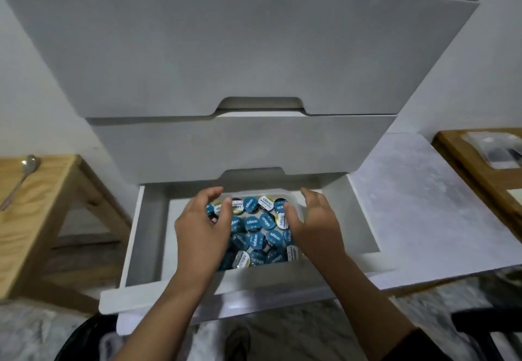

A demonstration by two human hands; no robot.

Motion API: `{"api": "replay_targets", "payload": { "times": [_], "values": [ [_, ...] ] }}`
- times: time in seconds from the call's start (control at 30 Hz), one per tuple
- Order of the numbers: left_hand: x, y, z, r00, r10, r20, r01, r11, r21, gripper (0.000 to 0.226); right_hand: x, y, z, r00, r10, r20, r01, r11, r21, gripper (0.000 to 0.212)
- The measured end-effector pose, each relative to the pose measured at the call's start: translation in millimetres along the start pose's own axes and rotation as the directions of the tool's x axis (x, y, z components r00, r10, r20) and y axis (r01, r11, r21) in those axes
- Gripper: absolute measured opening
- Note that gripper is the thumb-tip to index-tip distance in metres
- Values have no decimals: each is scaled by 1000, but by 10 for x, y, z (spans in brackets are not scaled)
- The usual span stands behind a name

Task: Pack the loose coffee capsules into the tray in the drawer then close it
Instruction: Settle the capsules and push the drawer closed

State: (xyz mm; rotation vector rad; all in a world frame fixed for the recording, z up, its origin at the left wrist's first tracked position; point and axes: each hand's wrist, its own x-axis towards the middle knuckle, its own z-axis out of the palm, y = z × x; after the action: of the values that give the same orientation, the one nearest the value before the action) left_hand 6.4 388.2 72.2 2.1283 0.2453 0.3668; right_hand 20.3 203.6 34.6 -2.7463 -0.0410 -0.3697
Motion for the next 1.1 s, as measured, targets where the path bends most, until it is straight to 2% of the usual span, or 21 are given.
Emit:
{"api": "replay_targets", "payload": {
  "times": [0.1,0.17,0.23,0.33,0.5,0.67,0.83,0.93,1.1],
  "values": [
    [-423,13,-215,990,37,-134,-36,999,11,36,-329,-95,-171,993,48,-105,-29,983,180,52],
    [-752,-13,-278,981,64,-184,-59,998,30,43,-576,-122,-291,994,65,-89,-38,959,282,57],
    [-1101,-66,-294,977,70,-204,-59,997,59,52,-882,-95,-360,998,35,-46,-18,946,323,60],
    [-1549,-176,-202,978,30,-206,-17,998,61,68,-1280,48,-343,995,-3,-98,36,943,332,66],
    [-1988,-481,-27,978,-43,-204,56,997,57,93,-1853,206,-216,988,121,-92,-70,901,428,71],
    [-1945,-765,87,961,-116,-251,132,990,45,110,-1936,276,22,953,251,-171,-150,878,455,86],
    [-1685,-1045,267,933,-113,-340,103,994,-47,120,-1697,382,363,887,397,-234,-237,828,508,107],
    [-1562,-1205,392,914,-84,-397,44,993,-107,125,-1575,423,576,863,422,-279,-214,803,556,112],
    [-1350,-1434,578,878,-11,-478,-72,986,-154,129,-1421,462,832,842,385,-378,-118,815,568,115]
  ]
}}
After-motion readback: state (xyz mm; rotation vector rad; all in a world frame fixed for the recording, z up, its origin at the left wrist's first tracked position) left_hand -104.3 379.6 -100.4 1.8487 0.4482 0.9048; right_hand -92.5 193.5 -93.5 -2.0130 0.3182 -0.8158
